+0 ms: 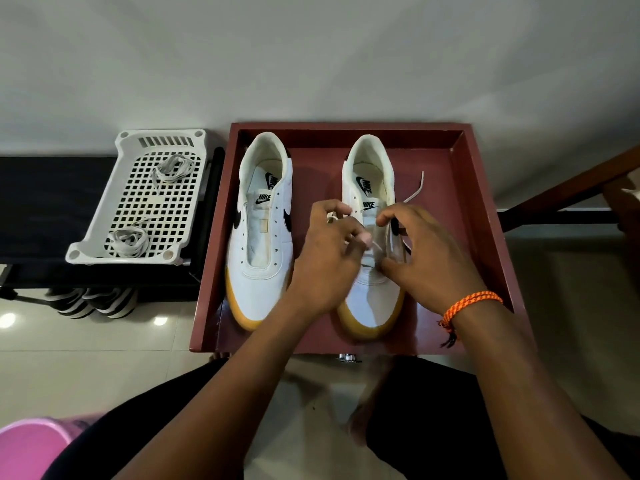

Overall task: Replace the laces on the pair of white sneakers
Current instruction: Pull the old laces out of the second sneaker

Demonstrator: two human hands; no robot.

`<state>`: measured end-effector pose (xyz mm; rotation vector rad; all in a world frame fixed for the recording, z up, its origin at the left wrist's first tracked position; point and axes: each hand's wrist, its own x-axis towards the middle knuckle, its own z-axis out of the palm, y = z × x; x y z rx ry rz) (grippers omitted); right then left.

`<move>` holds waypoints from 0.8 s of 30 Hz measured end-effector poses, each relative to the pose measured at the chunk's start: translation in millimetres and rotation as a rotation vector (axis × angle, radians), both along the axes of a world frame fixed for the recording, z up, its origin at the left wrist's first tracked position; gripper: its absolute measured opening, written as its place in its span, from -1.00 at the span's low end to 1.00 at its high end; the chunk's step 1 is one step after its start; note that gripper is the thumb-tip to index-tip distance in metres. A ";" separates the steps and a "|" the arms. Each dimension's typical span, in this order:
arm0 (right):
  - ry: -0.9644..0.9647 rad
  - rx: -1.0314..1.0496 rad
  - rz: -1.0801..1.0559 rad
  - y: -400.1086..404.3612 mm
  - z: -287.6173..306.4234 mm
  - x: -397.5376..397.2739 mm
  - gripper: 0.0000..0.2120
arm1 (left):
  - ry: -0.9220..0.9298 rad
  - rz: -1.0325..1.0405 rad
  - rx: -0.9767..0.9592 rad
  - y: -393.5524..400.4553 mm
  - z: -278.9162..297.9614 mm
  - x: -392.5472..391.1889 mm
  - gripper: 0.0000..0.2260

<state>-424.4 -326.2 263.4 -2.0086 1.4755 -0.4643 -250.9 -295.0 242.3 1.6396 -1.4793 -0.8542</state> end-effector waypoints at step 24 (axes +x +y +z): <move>0.000 0.023 -0.031 1.1 -6.7 5.9 -0.49 | -0.159 0.193 -0.301 -9.0 0.6 17.2 -0.87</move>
